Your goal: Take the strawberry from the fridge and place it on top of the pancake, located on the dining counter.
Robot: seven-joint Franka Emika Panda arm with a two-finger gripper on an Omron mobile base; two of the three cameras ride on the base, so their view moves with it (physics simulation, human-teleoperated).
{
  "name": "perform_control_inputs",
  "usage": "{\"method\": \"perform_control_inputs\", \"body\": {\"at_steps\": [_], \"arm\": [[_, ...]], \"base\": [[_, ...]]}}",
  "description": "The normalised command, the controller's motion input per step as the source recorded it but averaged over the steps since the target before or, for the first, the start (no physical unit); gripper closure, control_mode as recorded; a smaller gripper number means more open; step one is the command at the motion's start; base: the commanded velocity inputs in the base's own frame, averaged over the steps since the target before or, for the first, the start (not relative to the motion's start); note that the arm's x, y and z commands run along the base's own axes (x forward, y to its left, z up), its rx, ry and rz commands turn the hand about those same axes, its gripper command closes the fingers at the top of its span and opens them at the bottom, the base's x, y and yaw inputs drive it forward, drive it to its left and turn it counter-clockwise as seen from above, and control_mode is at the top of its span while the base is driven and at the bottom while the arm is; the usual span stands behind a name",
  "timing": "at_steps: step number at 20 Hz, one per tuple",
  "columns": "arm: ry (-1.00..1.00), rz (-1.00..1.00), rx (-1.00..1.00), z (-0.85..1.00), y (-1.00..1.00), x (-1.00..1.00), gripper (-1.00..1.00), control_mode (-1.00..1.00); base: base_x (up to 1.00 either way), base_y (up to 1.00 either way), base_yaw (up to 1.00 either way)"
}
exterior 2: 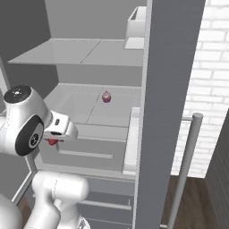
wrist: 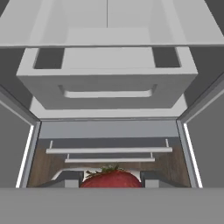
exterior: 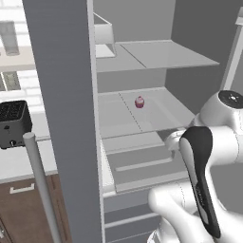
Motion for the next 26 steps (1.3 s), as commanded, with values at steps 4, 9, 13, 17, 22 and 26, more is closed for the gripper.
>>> {"method": "perform_control_inputs", "body": {"at_steps": [4, 9, 13, 17, 22, 26], "arm": [[0.00, 0.00, 0.00, -0.03, 0.05, -0.09, 1.00, -1.00], [0.00, 0.00, 0.00, 0.00, 0.00, 0.00, 1.00, -1.00], [0.00, 0.00, 0.00, 0.00, 0.00, 0.00, 1.00, -1.00], [0.00, 0.00, 0.00, 0.00, 0.00, -0.05, 1.00, -1.00], [0.00, 0.00, 0.00, 0.00, 0.00, 0.00, 1.00, 1.00], [0.00, 0.00, 0.00, 0.00, 0.00, 0.00, 1.00, 1.00]], "base": [[0.00, 0.00, 0.00], [0.00, 0.00, 0.00], [0.00, 0.00, 0.00], [0.00, 0.00, 0.00], [-0.57, 0.00, 0.00], [-0.80, 0.00, 0.00]]}}
